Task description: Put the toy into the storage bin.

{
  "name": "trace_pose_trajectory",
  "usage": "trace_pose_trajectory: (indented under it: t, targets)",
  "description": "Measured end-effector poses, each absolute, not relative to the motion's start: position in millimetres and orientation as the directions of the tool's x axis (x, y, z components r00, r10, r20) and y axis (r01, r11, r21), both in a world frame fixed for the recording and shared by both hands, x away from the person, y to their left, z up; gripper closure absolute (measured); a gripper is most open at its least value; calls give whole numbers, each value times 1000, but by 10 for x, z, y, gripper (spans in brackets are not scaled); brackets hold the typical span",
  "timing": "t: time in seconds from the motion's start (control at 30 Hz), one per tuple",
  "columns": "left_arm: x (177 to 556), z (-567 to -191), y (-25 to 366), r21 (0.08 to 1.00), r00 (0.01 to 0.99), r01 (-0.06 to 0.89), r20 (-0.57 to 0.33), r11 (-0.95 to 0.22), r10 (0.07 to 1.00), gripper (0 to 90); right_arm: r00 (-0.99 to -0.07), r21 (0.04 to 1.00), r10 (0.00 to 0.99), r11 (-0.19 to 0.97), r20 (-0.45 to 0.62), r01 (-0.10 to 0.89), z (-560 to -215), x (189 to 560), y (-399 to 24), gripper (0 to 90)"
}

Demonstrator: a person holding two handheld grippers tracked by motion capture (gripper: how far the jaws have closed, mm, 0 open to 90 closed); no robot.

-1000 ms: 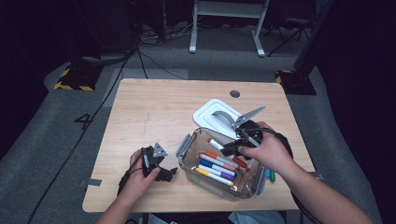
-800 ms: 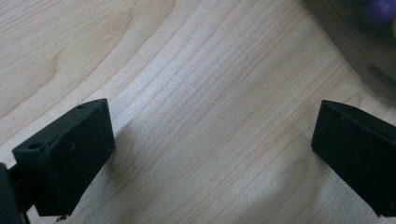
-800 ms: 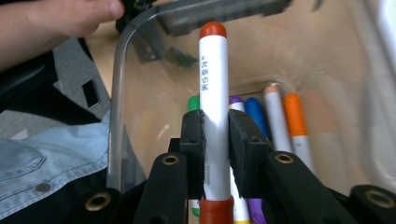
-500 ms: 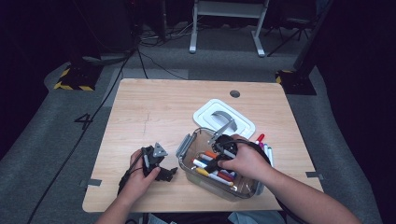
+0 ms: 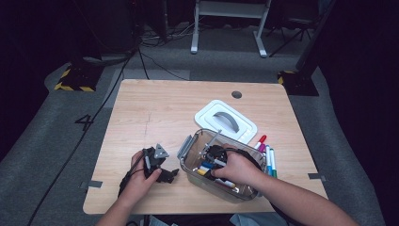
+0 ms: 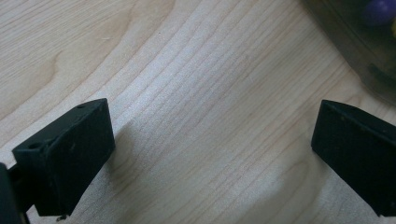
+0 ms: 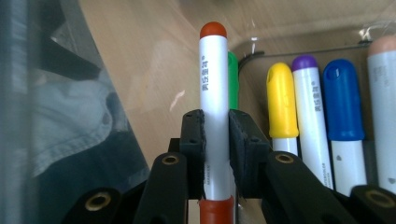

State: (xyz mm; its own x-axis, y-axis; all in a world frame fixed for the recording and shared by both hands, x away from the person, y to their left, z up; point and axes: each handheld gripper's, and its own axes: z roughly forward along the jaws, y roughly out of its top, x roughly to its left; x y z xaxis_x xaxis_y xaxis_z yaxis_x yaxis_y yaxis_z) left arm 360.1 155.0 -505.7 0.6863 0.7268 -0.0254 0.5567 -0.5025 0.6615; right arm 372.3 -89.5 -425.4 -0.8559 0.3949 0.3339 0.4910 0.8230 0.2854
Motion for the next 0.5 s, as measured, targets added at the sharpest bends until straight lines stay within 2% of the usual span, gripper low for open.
trace_pose_trajectory:
  t: [0.33, 0.4, 0.43, 0.5]
  targets:
    - [3603, -5057, 1551, 662, 688, 554, -24, -504, 725, 0, -850, 243, 403, 835, 340, 493, -4419, 3702, -876, 767]
    - [3603, -5057, 1551, 662, 688, 554, -24, -504, 725, 0, -847, 247, 404, 832, 345, 497, -4422, 3698, -876, 740]
    - [3602, -5057, 1550, 662, 688, 556, -25, -503, 726, 0, -859, 295, 405, 818, 312, 493, -4405, 3708, -891, 649]
    - [3601, -5058, 1549, 662, 686, 557, -27, -501, 727, 0, -860, 311, 409, 811, 305, 496, -4384, 3718, -901, 631]
